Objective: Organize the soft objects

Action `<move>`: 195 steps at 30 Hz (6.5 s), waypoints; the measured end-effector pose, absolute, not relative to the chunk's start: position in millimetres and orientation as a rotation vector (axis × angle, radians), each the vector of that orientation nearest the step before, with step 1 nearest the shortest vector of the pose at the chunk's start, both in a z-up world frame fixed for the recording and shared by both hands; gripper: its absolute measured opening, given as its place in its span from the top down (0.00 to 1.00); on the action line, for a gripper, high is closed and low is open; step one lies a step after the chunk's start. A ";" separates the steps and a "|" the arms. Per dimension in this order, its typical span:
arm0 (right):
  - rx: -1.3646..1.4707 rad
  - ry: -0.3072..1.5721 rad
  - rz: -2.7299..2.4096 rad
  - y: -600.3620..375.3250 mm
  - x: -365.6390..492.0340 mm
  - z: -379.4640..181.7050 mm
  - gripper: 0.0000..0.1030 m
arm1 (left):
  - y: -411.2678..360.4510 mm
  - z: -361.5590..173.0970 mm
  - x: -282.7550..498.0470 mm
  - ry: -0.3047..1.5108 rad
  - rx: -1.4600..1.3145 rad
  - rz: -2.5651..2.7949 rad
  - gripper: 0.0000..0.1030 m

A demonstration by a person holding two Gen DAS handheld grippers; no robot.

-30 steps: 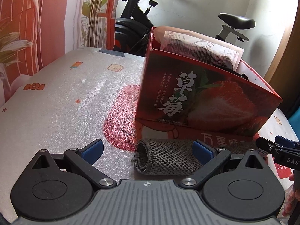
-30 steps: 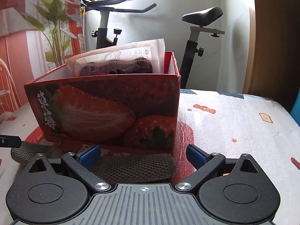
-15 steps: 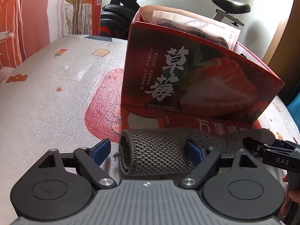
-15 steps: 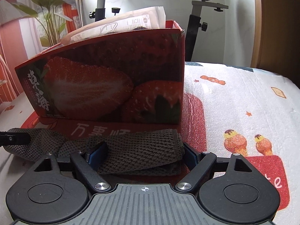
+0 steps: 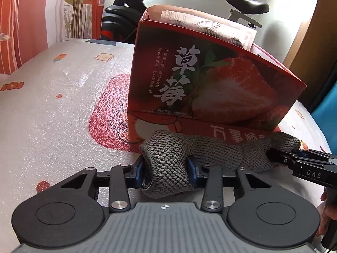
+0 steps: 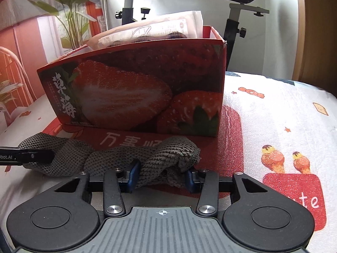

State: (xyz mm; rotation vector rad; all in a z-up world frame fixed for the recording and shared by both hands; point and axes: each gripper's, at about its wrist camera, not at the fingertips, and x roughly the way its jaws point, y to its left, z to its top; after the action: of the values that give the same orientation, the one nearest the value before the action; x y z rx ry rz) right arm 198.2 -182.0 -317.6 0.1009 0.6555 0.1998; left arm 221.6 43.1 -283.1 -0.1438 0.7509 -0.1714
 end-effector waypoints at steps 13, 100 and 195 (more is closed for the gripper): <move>0.062 0.491 0.225 -172.9 162.4 -275.2 0.79 | 47.7 -252.8 184.3 0.595 -0.140 -0.181 0.75; 0.103 0.199 0.129 -148.6 -25.9 16.4 0.00 | 26.2 32.9 -8.9 0.127 0.084 0.010 0.00; 0.109 0.192 0.081 -145.1 -49.0 10.6 0.00 | 45.0 14.4 -5.2 0.211 0.027 -0.026 0.00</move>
State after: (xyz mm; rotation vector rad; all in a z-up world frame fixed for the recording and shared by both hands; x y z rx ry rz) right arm -49.0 -145.1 10.6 0.1089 0.1916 0.0807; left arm -5.2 45.0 14.4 0.0270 0.2106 -0.0263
